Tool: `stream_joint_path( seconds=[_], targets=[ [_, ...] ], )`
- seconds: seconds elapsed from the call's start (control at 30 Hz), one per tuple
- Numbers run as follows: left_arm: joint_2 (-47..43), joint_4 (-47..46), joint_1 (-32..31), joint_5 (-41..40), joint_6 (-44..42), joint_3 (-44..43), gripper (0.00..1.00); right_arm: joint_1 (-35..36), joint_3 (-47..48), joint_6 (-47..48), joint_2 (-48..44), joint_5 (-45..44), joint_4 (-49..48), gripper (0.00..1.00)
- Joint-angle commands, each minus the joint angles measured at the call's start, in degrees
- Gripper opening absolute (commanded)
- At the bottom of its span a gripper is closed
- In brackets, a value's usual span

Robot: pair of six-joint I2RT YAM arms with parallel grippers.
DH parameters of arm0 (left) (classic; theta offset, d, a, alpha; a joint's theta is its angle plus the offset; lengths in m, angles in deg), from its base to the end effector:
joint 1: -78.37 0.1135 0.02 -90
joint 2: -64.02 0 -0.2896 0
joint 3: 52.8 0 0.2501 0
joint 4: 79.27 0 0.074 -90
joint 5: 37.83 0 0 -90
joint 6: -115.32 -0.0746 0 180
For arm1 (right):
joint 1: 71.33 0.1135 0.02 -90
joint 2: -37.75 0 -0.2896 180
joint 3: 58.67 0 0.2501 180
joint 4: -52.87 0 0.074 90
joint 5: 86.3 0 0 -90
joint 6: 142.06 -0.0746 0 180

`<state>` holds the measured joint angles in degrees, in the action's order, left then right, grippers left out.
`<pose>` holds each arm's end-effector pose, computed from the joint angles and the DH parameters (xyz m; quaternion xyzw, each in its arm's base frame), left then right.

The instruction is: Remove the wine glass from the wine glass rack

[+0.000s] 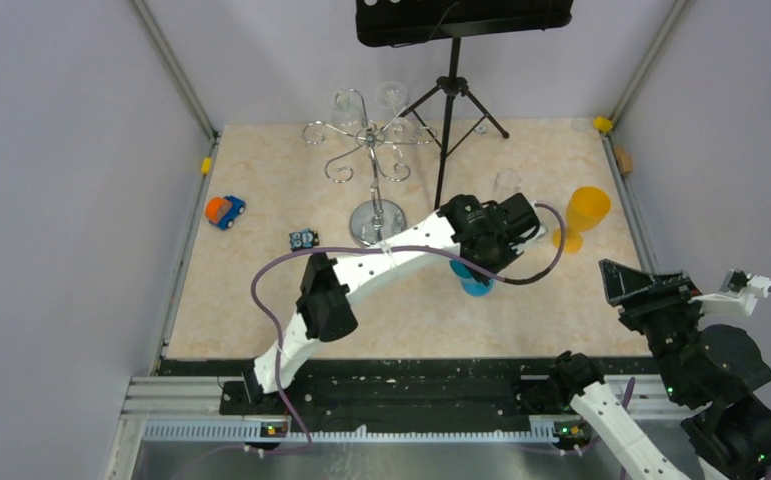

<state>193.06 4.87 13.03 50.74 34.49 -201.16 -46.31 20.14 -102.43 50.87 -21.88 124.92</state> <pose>0.2110 -0.4551 0.2867 0.4570 0.8622 -0.1222 0.1809 -0.0033 -0.0371 0.3915 0.3035 0.6767 0.2671 0.6154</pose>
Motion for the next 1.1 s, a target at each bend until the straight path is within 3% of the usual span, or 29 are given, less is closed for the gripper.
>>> stream_joint_path(
  seconds=[0.0, 0.13, 0.37, 0.7, 0.87, 1.07],
  targets=[
    [1.31, 4.79, 0.45, -0.99, -4.59, -2.02, 0.00, 0.12, 1.02, 1.38, 1.61, 2.64, -2.32, 0.50],
    [1.61, 5.13, 0.48, -0.45, -6.74, -2.11, 0.07, 0.17, -0.12, 0.84, 1.57, 3.11, -3.32, 0.49],
    [1.84, 3.38, 1.06, -0.25, -8.64, -2.24, 0.27, 0.17, -1.13, 0.92, 2.52, 4.33, -4.16, 0.48],
    [-0.29, -3.66, 1.85, 0.32, -7.23, -2.51, 0.39, 0.12, -0.87, 1.67, 2.54, 3.96, -3.86, 0.48],
    [-4.34, -10.57, 1.86, 10.35, -4.95, -1.67, 0.45, 0.12, -0.47, 1.94, 2.67, 3.75, -3.63, 0.50],
    [-7.71, -12.08, 1.84, 10.27, -3.57, -0.87, 0.48, 0.14, 0.17, 2.50, 2.91, 3.13, -2.78, 0.52]
  ],
)
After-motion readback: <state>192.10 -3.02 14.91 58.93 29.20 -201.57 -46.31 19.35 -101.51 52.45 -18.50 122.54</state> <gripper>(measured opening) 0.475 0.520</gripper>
